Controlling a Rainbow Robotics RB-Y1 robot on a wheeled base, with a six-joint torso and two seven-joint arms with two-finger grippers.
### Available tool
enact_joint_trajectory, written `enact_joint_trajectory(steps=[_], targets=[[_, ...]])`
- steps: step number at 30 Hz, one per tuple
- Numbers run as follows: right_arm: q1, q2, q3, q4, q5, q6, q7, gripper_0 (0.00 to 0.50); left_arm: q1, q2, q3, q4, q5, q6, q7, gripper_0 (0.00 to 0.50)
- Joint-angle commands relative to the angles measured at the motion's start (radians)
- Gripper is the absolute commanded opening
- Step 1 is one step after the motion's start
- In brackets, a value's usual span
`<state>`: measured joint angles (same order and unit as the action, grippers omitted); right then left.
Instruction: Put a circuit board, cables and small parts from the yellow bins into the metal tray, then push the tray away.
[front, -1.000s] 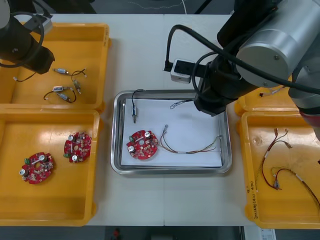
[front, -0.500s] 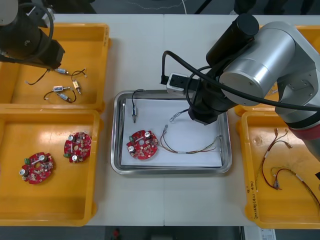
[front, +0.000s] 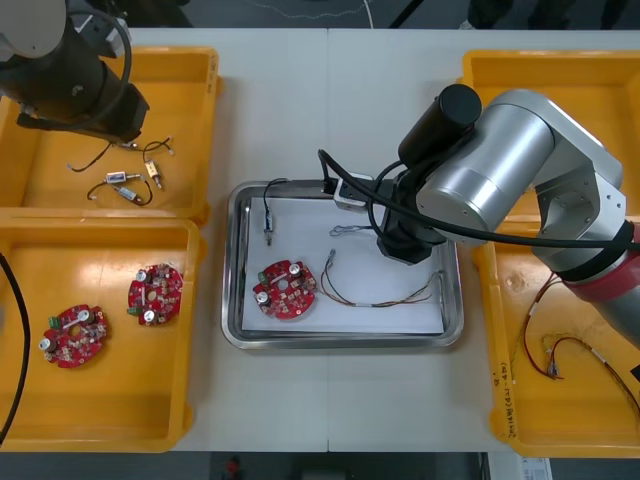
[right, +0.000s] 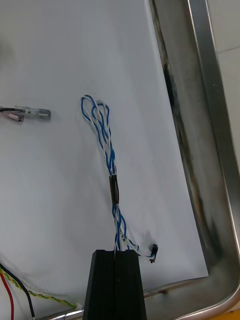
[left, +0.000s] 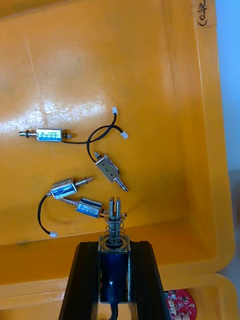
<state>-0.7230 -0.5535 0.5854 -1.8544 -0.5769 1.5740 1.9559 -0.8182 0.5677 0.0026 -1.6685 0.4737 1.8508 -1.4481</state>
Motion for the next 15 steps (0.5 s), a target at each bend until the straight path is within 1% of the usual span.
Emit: enact_joint_trajectory(steps=[1, 6, 7, 8, 9, 10, 11, 12, 13, 14, 15], targets=[[0.014, -0.003, 0.011, -0.006, 0.005, -0.012, -0.011, 0.0, 0.005, -0.043, 0.031, -0.051, -0.033, 0.008, 0.091, 0.0], [0.025, -0.014, 0.013, -0.005, 0.012, -0.035, -0.006, 0.0, 0.002, -0.063, 0.031, -0.065, -0.041, 0.008, 0.114, 0.0], [0.025, -0.014, 0.013, -0.005, 0.012, -0.035, -0.005, 0.007, 0.002, -0.065, 0.031, -0.066, -0.04, 0.008, 0.117, 0.0], [0.025, -0.014, 0.013, -0.005, 0.015, -0.037, -0.006, 0.033, 0.002, -0.065, 0.03, -0.069, -0.037, 0.008, 0.12, 0.001], [0.025, -0.014, 0.013, -0.006, 0.017, -0.037, -0.005, 0.11, 0.002, -0.065, 0.028, -0.071, -0.035, 0.008, 0.124, 0.001], [0.025, -0.014, 0.013, -0.006, 0.017, -0.037, -0.005, 0.11, 0.002, -0.065, 0.028, -0.071, -0.035, 0.008, 0.124, 0.001], [0.025, -0.016, 0.013, -0.006, 0.025, -0.037, -0.005, 0.345, 0.002, -0.066, 0.025, -0.074, -0.033, 0.008, 0.13, 0.002], [0.025, -0.016, 0.013, -0.005, 0.026, -0.037, -0.005, 0.431, 0.002, -0.065, 0.023, -0.074, -0.033, 0.008, 0.132, 0.0], [0.025, -0.014, 0.013, -0.006, 0.028, -0.037, -0.005, 0.431, 0.002, -0.065, 0.022, -0.074, -0.033, 0.008, 0.137, 0.0], [0.025, -0.016, 0.013, -0.006, 0.029, -0.037, -0.005, 0.5, 0.002, -0.065, 0.022, -0.074, -0.033, 0.008, 0.14, 0.001], [0.025, -0.014, 0.013, -0.006, 0.029, -0.037, -0.005, 0.5, 0.002, -0.065, 0.022, -0.076, -0.032, 0.008, 0.143, 0.0]])
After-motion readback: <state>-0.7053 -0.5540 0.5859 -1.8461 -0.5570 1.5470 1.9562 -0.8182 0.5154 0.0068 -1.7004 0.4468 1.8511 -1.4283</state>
